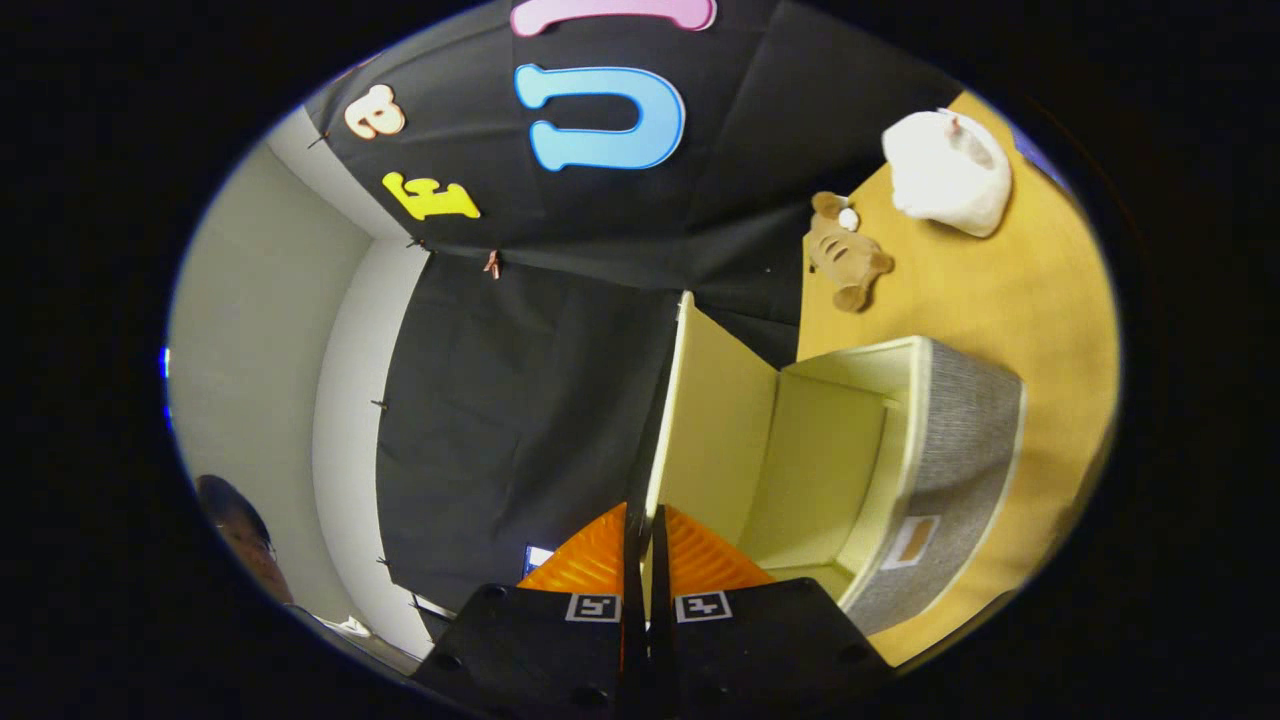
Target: Open the storage box then place both shoes into the box .Put the left shoe in first, then the right shoe, with the right side of both shoes facing outward in a uniform manner.
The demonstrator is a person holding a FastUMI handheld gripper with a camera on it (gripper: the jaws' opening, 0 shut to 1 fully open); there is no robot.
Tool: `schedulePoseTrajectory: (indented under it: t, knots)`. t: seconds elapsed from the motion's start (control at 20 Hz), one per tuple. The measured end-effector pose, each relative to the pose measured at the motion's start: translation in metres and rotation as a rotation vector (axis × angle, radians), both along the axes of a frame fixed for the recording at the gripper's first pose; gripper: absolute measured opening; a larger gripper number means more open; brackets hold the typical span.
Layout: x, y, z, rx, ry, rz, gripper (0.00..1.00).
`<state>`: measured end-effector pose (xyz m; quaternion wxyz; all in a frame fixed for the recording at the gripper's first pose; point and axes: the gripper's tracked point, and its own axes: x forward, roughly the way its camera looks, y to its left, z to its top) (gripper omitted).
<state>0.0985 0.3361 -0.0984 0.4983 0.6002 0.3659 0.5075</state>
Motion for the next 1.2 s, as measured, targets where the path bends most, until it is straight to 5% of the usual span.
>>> schedulePoseTrajectory:
  t: [0.6,0.7,0.9,1.2]
  knots:
    - [-0.012,0.147,0.081,-0.064,-0.161,0.035,0.05]
    - [-0.01,0.161,0.083,-0.08,-0.178,0.017,0.12]
    - [-0.017,0.174,0.074,-0.121,-0.198,0.017,0.54]
    - [-0.011,0.153,0.071,-0.165,-0.227,-0.013,0.69]
